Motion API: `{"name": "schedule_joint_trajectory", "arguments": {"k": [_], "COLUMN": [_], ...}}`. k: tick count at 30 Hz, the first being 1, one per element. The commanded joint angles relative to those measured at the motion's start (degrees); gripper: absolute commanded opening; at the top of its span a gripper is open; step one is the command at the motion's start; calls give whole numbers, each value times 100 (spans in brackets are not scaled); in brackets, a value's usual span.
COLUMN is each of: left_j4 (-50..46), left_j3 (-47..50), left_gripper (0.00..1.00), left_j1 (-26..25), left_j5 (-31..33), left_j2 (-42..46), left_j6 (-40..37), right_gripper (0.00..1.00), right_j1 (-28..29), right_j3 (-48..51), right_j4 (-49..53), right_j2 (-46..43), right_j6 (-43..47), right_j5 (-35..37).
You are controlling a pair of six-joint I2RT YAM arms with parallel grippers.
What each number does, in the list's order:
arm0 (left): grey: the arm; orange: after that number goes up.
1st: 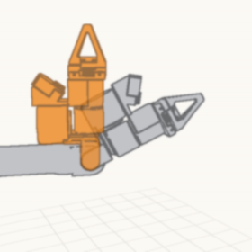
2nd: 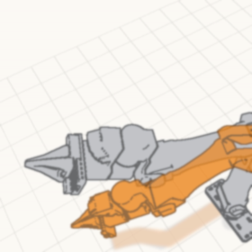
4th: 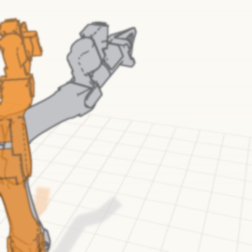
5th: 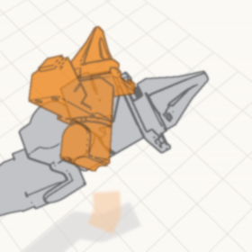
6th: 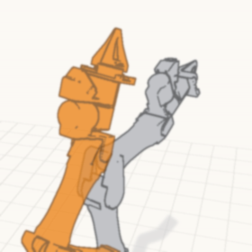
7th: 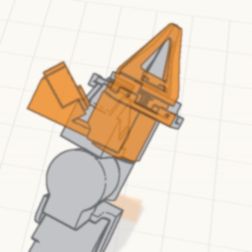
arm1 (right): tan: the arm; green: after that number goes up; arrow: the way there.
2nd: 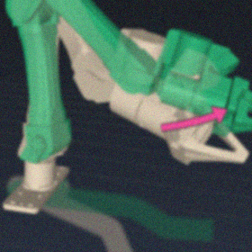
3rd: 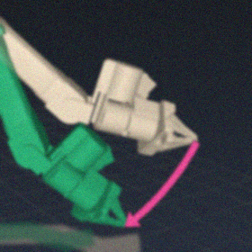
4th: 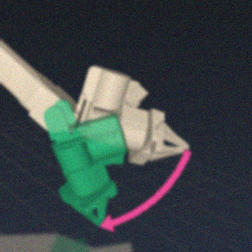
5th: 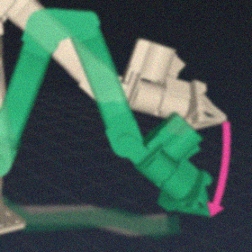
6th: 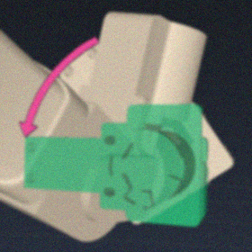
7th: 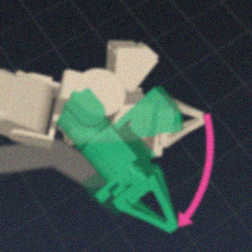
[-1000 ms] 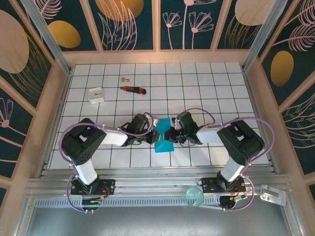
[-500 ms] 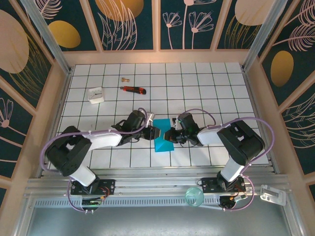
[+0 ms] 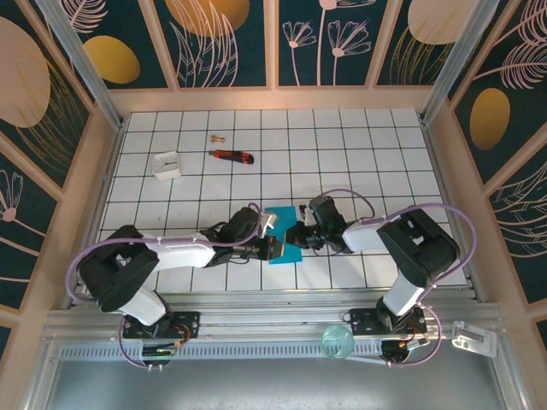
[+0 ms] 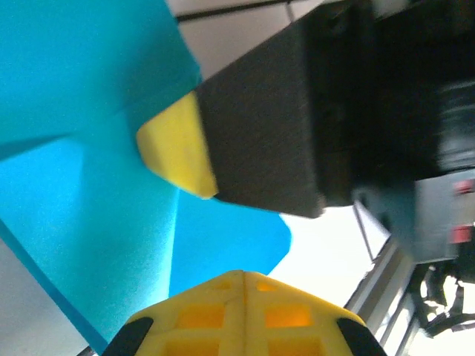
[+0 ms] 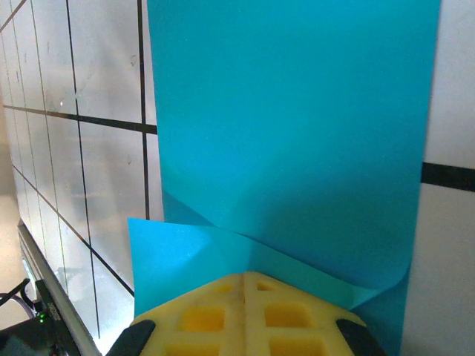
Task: Fold a paper plane with a square sheet of paper (pick it up from the middle)
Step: Fold the triangle a second time at the center of the table.
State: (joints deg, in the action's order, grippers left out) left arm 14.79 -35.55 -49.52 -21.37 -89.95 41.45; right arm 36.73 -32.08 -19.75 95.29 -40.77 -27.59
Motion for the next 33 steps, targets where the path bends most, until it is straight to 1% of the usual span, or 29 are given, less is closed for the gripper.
{"name": "schedule_joint_trajectory", "arguments": {"k": [1, 9, 18, 28, 33], "left_j4": [110, -239, -605, -1398, -1648], "left_j3": [-65, -242, -268, -213, -188], "left_gripper": [0, 0, 0, 0, 0], "left_j1": [-20, -15, -14, -43, -102], "left_j5": [-175, 165, 307, 133, 80], "left_j2": [-214, -491, -646, -653, -568], "left_j6": [41, -253, -513, -1004, -1106], "right_gripper": [0, 0, 0, 0, 0], "right_j1": [-90, -92, -104, -114, -122], "right_j3": [235, 254, 256, 246, 210], "right_j4": [957, 955, 990, 1110, 1205], "right_j2": [182, 160, 156, 187, 264], "right_j6": [175, 175, 193, 245, 245], "right_j5": [465, 465, 481, 531, 562]}}
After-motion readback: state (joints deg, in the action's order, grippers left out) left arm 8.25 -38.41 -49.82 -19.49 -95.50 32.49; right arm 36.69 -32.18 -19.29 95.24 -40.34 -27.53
